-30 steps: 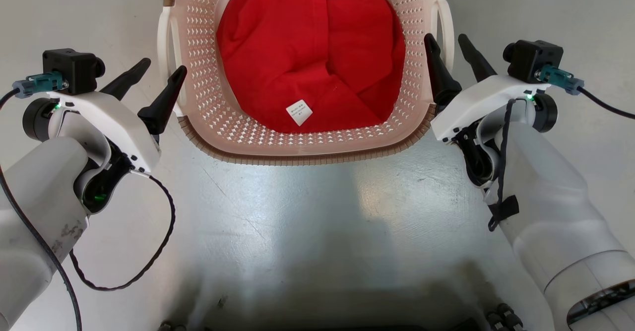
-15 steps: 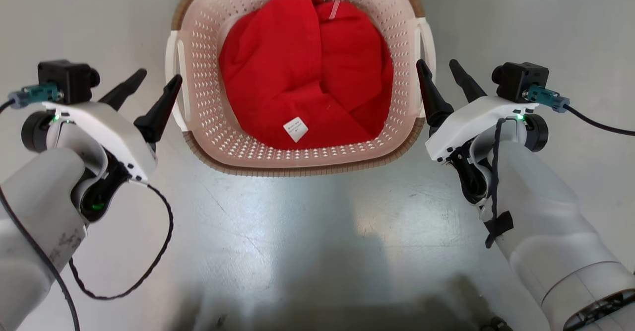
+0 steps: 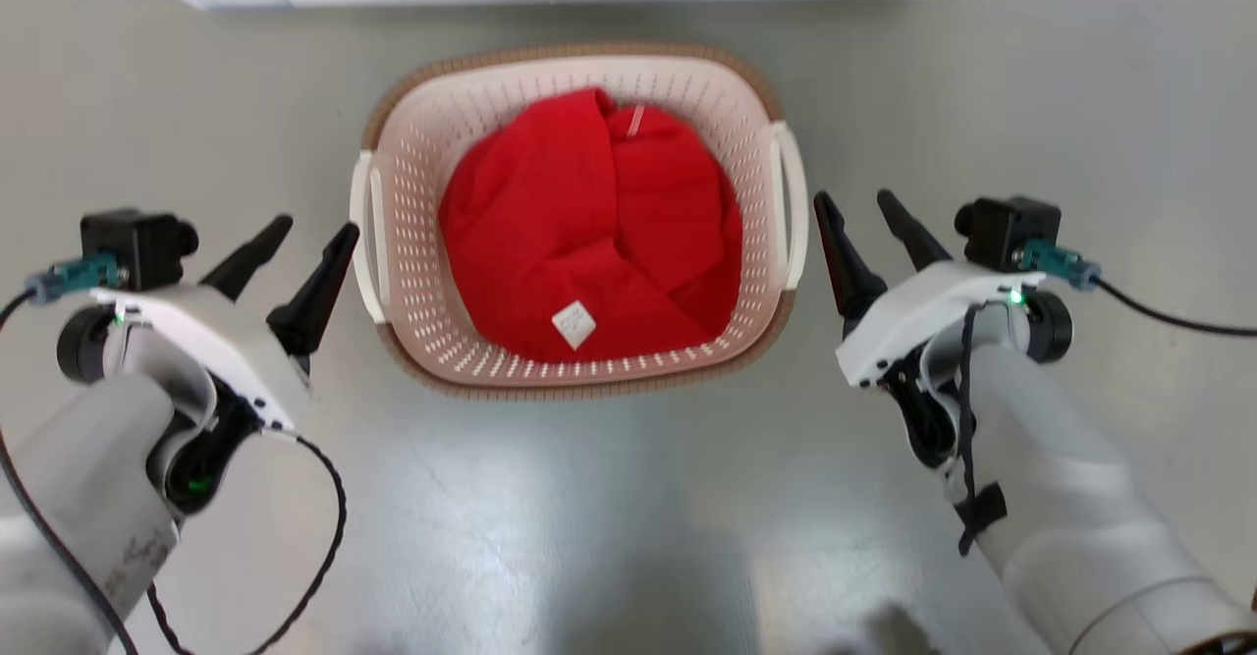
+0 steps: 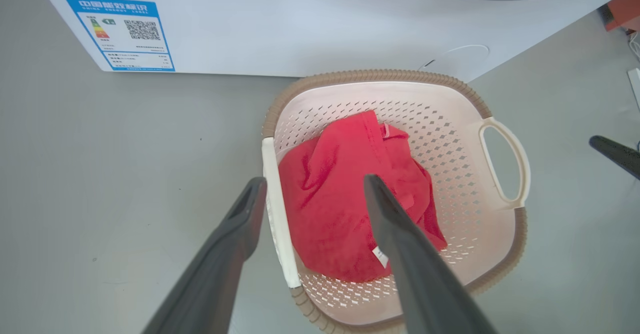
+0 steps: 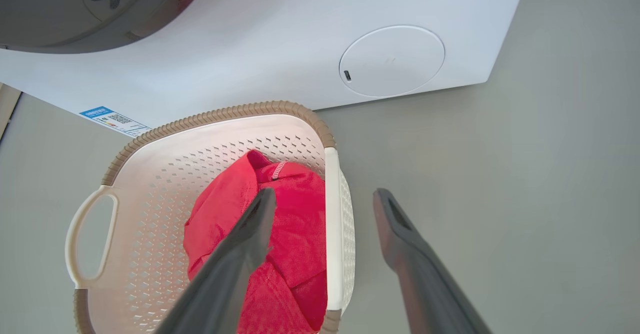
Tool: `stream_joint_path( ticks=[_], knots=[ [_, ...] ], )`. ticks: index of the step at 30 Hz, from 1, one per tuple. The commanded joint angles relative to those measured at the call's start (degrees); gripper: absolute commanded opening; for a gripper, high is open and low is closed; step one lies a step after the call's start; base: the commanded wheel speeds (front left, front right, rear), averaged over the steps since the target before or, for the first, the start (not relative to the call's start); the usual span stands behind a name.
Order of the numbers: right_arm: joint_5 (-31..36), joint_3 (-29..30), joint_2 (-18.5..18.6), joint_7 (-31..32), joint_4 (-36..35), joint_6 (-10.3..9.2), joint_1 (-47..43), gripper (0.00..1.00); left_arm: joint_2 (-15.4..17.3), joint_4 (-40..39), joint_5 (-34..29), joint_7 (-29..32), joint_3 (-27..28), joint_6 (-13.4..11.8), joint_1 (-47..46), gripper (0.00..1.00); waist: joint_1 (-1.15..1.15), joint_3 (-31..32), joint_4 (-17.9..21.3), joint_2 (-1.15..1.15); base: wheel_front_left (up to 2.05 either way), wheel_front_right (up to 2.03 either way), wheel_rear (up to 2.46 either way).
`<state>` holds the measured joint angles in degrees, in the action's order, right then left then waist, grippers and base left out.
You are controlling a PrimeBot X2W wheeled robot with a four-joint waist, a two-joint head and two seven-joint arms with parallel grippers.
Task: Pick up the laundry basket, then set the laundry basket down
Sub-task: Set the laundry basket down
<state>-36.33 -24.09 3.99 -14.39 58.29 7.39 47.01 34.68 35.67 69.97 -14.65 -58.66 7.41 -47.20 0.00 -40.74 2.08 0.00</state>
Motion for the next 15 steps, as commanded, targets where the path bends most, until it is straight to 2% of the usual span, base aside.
stream_joint_path(
  ticks=[1,15],
  knots=[
    [1.3,0.0,-1.1,-0.6,-1.2,0.1,-3.8,1.0,2.5,-1.0,-0.8,-0.3,3.4,0.1,2.4,1.0,0.0,3.5,0.6,0.0,0.0,0.0,0.0],
    [8.0,6.0,-1.1,-0.6,-9.4,0.1,-13.9,1.0,0.8,-6.1,-6.8,-0.3,13.9,0.1,14.4,1.0,0.0,14.9,1.2,0.0,0.0,0.0,0.0]
  ],
)
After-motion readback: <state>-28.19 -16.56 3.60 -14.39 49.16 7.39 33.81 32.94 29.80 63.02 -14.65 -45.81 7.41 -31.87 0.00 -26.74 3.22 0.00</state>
